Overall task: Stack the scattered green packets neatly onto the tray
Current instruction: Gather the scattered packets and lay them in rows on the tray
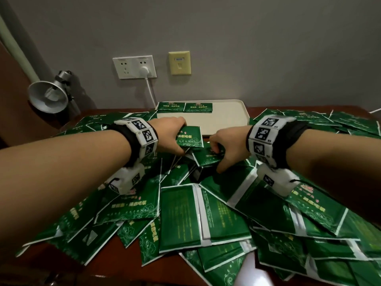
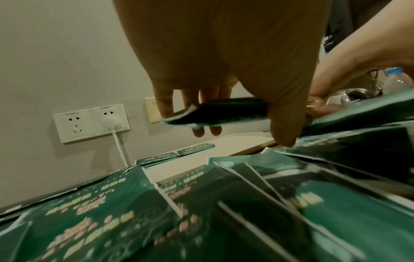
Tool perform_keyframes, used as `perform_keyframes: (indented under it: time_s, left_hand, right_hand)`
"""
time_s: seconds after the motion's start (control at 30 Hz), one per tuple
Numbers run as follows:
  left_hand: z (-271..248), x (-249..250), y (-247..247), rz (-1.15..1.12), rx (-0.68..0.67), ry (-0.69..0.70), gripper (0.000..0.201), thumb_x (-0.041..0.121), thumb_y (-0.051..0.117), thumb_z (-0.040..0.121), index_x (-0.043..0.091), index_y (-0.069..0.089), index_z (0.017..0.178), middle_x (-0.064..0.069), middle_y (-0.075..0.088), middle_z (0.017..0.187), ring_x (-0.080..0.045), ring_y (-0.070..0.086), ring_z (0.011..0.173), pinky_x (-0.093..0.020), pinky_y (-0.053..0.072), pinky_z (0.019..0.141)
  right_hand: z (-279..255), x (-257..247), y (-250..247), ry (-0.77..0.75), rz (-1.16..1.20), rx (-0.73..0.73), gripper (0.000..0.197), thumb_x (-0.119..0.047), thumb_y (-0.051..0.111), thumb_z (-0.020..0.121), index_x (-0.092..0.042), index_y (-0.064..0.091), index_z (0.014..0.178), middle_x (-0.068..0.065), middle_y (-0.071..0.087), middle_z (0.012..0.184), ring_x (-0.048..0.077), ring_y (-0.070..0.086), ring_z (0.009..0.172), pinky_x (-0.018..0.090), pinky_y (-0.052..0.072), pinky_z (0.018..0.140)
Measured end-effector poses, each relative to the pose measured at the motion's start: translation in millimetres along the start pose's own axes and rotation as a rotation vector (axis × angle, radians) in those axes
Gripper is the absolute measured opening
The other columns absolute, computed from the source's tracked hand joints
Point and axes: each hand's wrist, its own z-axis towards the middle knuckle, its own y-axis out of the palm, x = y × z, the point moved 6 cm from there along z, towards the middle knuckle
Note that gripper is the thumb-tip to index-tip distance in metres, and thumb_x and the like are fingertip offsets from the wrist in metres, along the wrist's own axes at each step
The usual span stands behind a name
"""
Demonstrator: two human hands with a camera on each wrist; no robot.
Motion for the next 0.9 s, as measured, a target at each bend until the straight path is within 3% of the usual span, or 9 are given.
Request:
perform_keyframes:
  time_s: [0.1,0.2,0.3,0.4,0.57,0.67,0.77,0.9]
  left_hand:
    - [20.0,-4.4,-10.4,-0.014,0.029,0.001,0.072,0.041,0.080,0.068,0.018,0.045,0.127,-0.003,0.060,0.116,-0.022,0.060,0.099,-0.037,0.052,0.086]
    - [44.2,-8.5,-14.7,-0.016,0.040,0.001,0.077,0.043,0.081,0.067,0.017,0.044,0.129,-0.004,0.059,0.120,-0.024,0.059,0.103,-0.038,0.051,0.089]
    - [76.3,-8.9,-14.4,-0.024,0.026,0.021,0.080,0.044,0.082,0.067,0.015,0.043,0.130,-0.005,0.058,0.123,-0.025,0.057,0.106,-0.039,0.049,0.092]
    - [115.4,-3.1,-8.6,-0.020,-0.009,0.046,0.082,0.045,0.082,0.068,0.014,0.042,0.133,-0.007,0.055,0.128,-0.026,0.055,0.111,-0.039,0.048,0.094]
    - [177.1,17.8,12.6,-0.024,-0.071,0.092,0.075,0.045,0.084,0.066,0.016,0.046,0.124,-0.007,0.057,0.120,-0.027,0.054,0.107,-0.041,0.048,0.093]
    - [204.8,29.0,27.4,-0.032,-0.099,0.094,0.086,0.052,0.083,0.064,0.017,0.042,0.131,-0.010,0.053,0.124,-0.031,0.052,0.112,-0.044,0.047,0.095]
    - [220.9,31.4,38.2,-0.030,-0.137,0.060,0.094,0.061,0.079,0.064,0.025,0.035,0.138,-0.012,0.046,0.129,-0.035,0.047,0.116,-0.049,0.046,0.096]
    - [218.5,20.5,41.4,0.056,-0.141,-0.028,0.086,0.064,0.073,0.068,0.037,0.033,0.139,-0.015,0.033,0.136,-0.041,0.041,0.120,-0.052,0.042,0.099]
  right_hand:
    - [1.2,31.0,-23.5,0.087,0.033,0.013,0.043,-0.048,0.081,0.068,-0.024,0.049,0.083,0.000,0.064,0.088,0.014,0.052,0.069,0.026,0.038,0.054]
    - [6.7,67.8,-41.8,0.208,0.014,0.020,0.042,-0.046,0.081,0.070,-0.020,0.053,0.088,-0.004,0.059,0.077,0.009,0.047,0.063,0.025,0.036,0.052]
    - [27.9,102.4,-54.8,0.304,0.023,0.063,0.040,-0.046,0.080,0.071,-0.023,0.049,0.081,-0.004,0.056,0.074,0.012,0.047,0.063,0.026,0.036,0.053]
    - [60.7,131.3,-68.8,0.351,0.018,0.120,0.040,-0.044,0.080,0.072,-0.019,0.051,0.085,-0.003,0.053,0.073,0.016,0.047,0.064,0.026,0.034,0.052]
    - [122.7,175.4,-80.5,0.425,-0.025,0.175,0.043,-0.044,0.078,0.074,-0.014,0.054,0.093,0.007,0.061,0.089,0.026,0.053,0.080,0.028,0.039,0.065]
    - [156.1,192.9,-80.1,0.442,-0.088,0.187,0.047,-0.044,0.078,0.074,-0.012,0.056,0.100,0.012,0.064,0.104,0.028,0.054,0.085,0.030,0.040,0.068]
    - [179.4,204.5,-65.0,0.446,-0.160,0.107,0.051,-0.039,0.078,0.076,-0.010,0.060,0.114,0.013,0.062,0.115,0.030,0.059,0.096,0.031,0.046,0.073]
    - [188.9,210.4,-45.2,0.428,-0.196,0.079,0.053,-0.033,0.072,0.079,-0.014,0.053,0.124,0.013,0.061,0.118,0.033,0.061,0.102,0.038,0.052,0.088]
